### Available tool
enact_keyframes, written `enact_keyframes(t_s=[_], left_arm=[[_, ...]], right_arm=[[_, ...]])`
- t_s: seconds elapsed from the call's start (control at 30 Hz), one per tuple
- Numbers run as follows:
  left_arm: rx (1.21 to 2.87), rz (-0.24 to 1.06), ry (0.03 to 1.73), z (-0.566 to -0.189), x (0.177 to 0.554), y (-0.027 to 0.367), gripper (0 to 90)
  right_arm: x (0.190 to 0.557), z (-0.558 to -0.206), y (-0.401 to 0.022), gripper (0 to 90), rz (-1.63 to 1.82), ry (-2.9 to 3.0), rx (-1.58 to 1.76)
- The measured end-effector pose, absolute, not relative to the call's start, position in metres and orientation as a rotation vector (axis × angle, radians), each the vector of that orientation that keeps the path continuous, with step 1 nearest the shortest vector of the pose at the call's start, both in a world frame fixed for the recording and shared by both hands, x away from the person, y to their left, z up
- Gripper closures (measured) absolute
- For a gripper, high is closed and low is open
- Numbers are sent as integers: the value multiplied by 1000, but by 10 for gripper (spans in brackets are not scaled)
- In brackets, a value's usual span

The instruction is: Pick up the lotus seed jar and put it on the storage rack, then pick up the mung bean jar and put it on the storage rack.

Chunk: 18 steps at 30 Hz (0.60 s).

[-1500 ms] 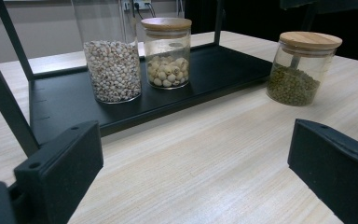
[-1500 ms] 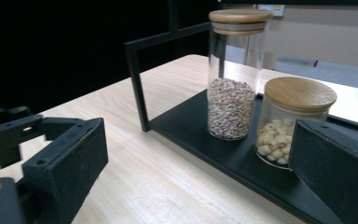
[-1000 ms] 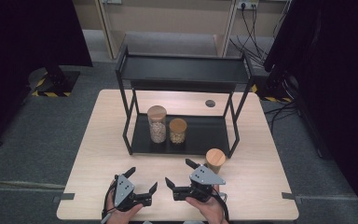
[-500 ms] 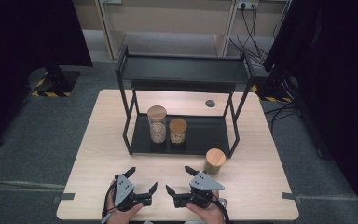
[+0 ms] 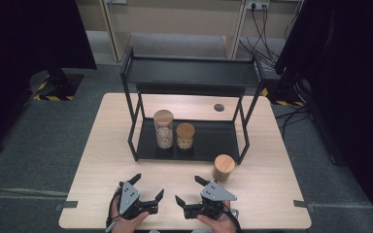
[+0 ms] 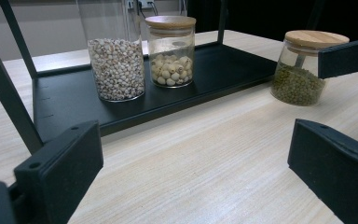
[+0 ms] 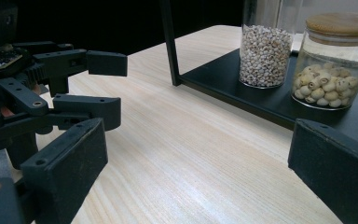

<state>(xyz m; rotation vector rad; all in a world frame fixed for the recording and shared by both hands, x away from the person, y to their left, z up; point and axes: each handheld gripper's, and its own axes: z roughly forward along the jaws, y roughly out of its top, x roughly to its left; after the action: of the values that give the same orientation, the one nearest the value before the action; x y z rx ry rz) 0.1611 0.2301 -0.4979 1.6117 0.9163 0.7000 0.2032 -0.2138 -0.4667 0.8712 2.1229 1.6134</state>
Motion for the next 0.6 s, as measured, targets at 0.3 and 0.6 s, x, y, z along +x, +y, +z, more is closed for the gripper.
enact_keyframes(t_s=[0.3, 0.6], left_arm=[[1614, 701, 921, -498, 162, 230, 26], [1613, 705, 916, -498, 160, 230, 26]], right_arm=[[202, -467, -214, 48, 1611, 2115, 861], [200, -464, -217, 48, 1621, 2090, 855]])
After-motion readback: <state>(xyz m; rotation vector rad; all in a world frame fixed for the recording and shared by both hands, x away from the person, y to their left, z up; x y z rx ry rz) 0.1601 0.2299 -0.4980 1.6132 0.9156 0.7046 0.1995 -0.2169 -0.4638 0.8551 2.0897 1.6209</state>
